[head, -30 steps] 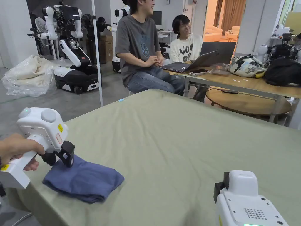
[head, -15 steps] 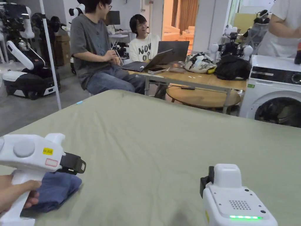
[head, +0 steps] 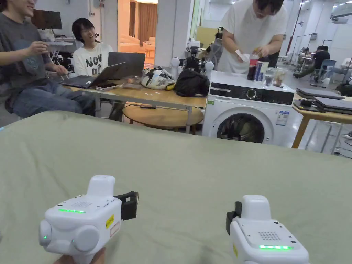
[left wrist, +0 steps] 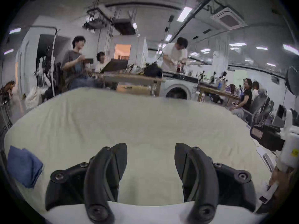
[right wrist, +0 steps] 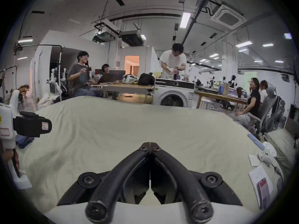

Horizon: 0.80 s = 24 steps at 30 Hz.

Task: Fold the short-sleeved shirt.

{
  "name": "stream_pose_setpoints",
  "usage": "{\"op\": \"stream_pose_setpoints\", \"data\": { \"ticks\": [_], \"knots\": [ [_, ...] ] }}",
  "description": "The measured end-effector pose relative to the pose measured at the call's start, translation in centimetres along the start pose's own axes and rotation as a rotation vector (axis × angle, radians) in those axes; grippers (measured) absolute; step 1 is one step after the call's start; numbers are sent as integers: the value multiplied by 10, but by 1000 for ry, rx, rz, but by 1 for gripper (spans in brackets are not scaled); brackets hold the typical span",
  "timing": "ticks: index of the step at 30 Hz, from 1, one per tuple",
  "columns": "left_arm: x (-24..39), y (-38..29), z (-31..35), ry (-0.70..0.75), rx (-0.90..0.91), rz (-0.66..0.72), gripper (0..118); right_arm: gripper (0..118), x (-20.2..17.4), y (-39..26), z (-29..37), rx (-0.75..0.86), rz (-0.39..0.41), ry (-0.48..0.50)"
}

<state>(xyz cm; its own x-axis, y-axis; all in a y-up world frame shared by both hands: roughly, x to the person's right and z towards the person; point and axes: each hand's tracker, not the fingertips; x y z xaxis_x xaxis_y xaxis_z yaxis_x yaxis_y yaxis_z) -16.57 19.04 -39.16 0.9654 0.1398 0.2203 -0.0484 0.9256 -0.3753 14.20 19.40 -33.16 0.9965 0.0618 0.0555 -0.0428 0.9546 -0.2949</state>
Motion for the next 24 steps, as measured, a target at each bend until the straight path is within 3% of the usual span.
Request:
{"op": "stream_pose_setpoints", "data": {
  "ticks": [5,11,15,17,24],
  "knots": [
    [43,11,2,17,105,-92,60,0,19,3,7,48,-33,-43],
    [59,11,8,50,168,-114,46,0,30,2,11,97,-105,-74],
    [64,8,9,78,189,-120,12,0,32,1,7,104,-106,-89],
    [64,7,8,85,197,-133,1,0,32,1,6,107,-108,-93],
    [64,7,7,61,195,-135,0,0,30,1,10,126,-115,-101]
  ]
}}
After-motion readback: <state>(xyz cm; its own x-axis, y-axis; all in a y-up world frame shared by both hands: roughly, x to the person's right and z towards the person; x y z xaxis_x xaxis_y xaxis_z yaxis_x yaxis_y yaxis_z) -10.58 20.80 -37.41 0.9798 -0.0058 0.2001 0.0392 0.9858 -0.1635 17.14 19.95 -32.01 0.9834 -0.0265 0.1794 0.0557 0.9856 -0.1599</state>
